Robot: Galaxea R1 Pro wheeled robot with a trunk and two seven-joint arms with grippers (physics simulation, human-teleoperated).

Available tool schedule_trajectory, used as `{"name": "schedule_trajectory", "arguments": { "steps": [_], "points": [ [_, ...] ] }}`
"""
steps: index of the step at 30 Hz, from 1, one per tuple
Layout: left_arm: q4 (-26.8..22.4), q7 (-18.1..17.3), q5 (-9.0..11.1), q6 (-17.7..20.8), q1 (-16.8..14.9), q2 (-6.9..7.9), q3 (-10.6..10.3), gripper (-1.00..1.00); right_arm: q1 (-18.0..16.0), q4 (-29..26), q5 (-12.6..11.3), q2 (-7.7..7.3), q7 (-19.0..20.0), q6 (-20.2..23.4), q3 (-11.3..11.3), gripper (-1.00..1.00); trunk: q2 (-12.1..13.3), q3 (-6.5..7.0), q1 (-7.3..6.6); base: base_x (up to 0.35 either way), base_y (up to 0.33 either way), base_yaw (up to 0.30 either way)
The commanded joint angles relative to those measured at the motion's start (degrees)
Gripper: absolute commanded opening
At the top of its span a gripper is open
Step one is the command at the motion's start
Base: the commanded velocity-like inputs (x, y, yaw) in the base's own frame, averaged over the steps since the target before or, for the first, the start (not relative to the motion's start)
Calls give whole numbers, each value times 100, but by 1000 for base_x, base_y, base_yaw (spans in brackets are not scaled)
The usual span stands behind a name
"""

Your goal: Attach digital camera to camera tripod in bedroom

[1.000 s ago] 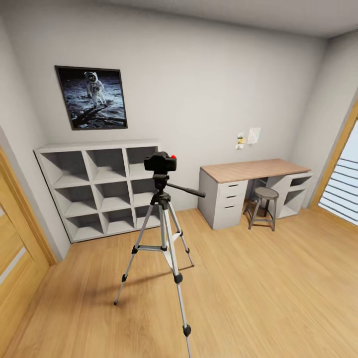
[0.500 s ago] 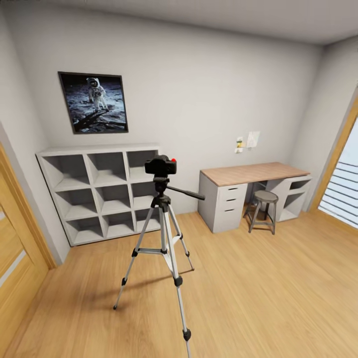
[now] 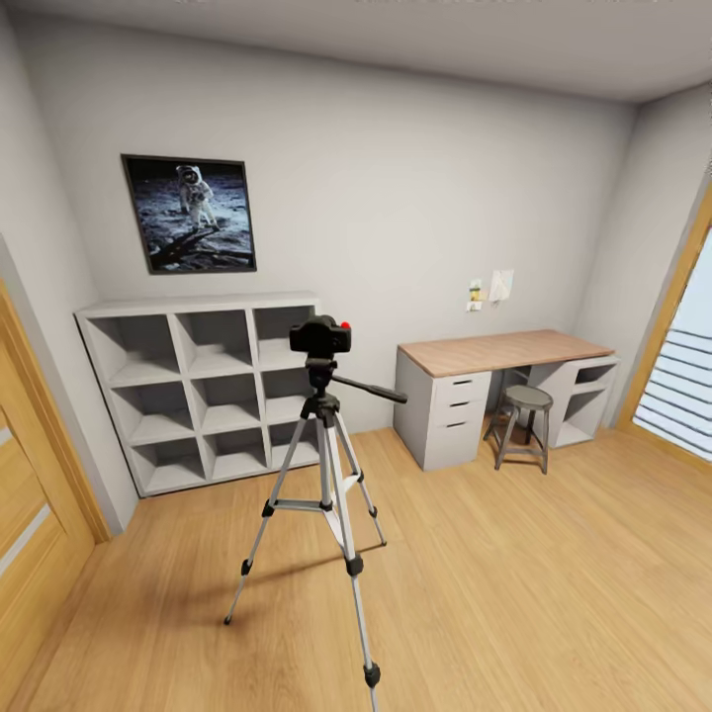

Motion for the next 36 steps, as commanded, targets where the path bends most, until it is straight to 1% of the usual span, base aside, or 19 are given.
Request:
{"name": "schedule_trajectory", "arguments": {
  "steps": [1, 21, 26, 29, 36],
  "points": [
    [-3, 20, 41, 5, -1, -1, -48, 100, -6, 20, 52, 0, 12, -35, -49, 100, -3, 7, 2, 0, 0, 0],
    [-1, 20, 41, 5, -1, 1, -48, 100, -3, 21, 54, 6, 11, -23, -49, 100, -3, 188, 2, 0, 0, 0],
    [0, 20, 41, 5, -1, 1, -49, 100, -1, 18, 60, 36, 19, -11, -48, 100, -3, 231, 2, 0, 0, 0],
    [-1, 20, 41, 5, -1, -4, -48, 100, -4, 14, 55, 20, 20, 4, -49, 100, -3, 244, 2, 0, 0, 0],
    [-2, 20, 41, 5, -1, -2, -48, 100, -3, 12, 59, 38, 20, 15, -48, 100, -3, 249, 2, 0, 0, 0]
  ]
}}
